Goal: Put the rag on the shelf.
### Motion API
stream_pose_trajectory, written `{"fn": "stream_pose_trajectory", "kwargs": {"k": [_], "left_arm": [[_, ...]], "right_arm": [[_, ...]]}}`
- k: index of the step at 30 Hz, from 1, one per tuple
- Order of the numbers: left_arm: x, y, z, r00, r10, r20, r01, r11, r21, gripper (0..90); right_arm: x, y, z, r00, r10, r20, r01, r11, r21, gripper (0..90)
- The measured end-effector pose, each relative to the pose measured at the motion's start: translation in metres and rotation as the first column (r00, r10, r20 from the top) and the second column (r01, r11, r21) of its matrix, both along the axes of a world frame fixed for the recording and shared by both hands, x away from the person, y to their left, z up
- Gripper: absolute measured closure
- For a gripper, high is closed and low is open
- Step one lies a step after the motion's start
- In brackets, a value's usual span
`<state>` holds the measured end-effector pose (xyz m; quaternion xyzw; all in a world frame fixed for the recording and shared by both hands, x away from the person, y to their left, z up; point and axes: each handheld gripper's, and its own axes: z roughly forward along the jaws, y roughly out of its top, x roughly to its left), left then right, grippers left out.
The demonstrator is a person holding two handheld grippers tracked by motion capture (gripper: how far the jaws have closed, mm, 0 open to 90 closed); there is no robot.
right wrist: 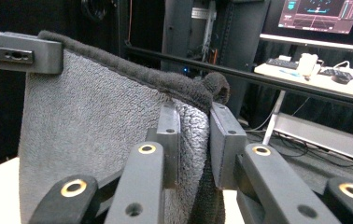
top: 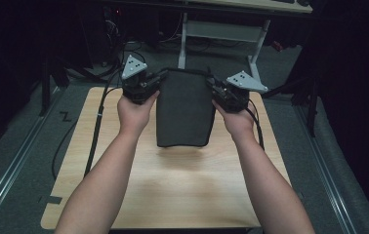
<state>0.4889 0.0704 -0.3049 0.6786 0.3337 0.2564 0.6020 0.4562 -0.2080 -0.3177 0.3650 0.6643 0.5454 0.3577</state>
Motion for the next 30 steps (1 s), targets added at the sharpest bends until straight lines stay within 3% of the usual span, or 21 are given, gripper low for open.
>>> {"fn": "stream_pose_trajectory", "kwargs": {"k": [5,10,15,22,27,30], "left_arm": [[0.021,-0.001,-0.008,0.9998,0.017,-0.014,-0.017,0.9997,0.019,82.6],[0.041,0.001,-0.022,0.9974,0.032,-0.064,-0.029,0.9987,0.043,82.4],[0.055,0.000,-0.042,0.9903,0.044,-0.132,-0.035,0.9967,0.073,82.5],[0.066,0.003,-0.079,0.9718,0.029,-0.234,-0.014,0.9977,0.066,82.9],[0.065,0.005,-0.094,0.9624,0.015,-0.271,0.003,0.9978,0.066,83.1],[0.063,0.005,-0.098,0.9600,0.007,-0.280,0.013,0.9975,0.070,83.0]], "right_arm": [[0.022,0.000,-0.004,1.0000,0.005,-0.008,-0.005,1.000,-0.022,76.9],[0.047,0.000,-0.016,0.9993,0.015,-0.033,-0.016,0.999,-0.039,76.7],[0.064,0.001,-0.031,0.9970,0.022,-0.073,-0.029,0.996,-0.088,76.5],[0.074,0.002,-0.053,0.9873,0.029,-0.157,-0.052,0.988,-0.144,76.6],[0.074,0.004,-0.062,0.9835,0.027,-0.179,-0.060,0.981,-0.184,76.2],[0.074,0.002,-0.064,0.9812,0.028,-0.191,-0.061,0.984,-0.168,76.0]]}}
